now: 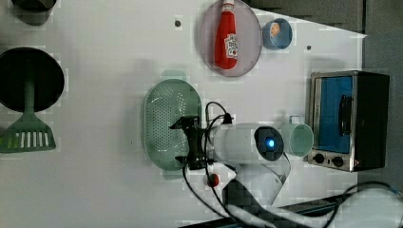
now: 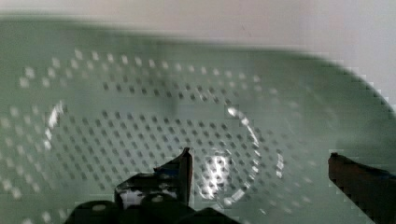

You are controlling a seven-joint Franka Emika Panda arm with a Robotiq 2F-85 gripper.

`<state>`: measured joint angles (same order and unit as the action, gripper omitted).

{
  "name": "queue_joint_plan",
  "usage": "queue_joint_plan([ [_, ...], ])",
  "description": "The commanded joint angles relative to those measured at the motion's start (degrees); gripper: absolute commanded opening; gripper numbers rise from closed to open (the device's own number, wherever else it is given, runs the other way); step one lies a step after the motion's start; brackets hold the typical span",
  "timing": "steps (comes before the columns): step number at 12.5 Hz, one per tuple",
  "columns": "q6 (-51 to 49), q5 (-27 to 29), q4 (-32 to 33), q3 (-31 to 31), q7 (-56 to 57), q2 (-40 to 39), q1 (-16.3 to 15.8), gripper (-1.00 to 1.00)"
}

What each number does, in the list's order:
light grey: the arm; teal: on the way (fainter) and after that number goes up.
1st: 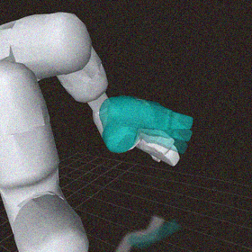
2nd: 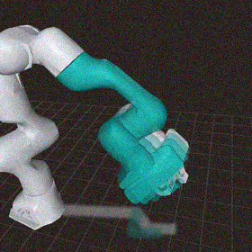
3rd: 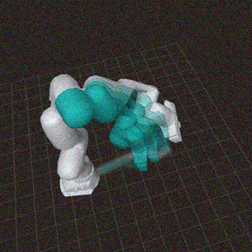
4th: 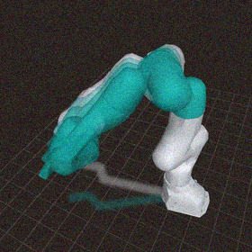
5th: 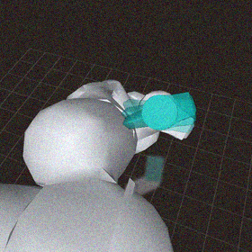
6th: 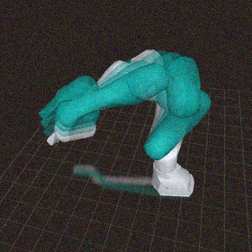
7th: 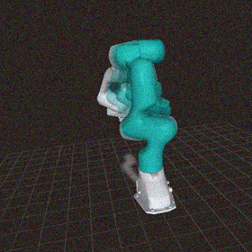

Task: Drag strainer left to right.

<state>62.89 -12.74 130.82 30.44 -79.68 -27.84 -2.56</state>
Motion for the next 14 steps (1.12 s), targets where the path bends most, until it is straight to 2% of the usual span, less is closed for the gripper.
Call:
queue_joint_plan([
  [1, 2.6, -0.8, -1.5, -1.8, -4.6, -1.3, -1.7, 1.00],
  [4, 2.6, -1.7, -1.4, -3.9, -4.6, -1.5, -2.0, 1.00],
  [8, 2.6, -1.7, 0.0, -5.5, -4.6, -0.7, -1.0, 1.00],
  [14, 2.6, -1.7, 4.6, -6.8, 0.7, 3.5, 4.3, 1.00],
])
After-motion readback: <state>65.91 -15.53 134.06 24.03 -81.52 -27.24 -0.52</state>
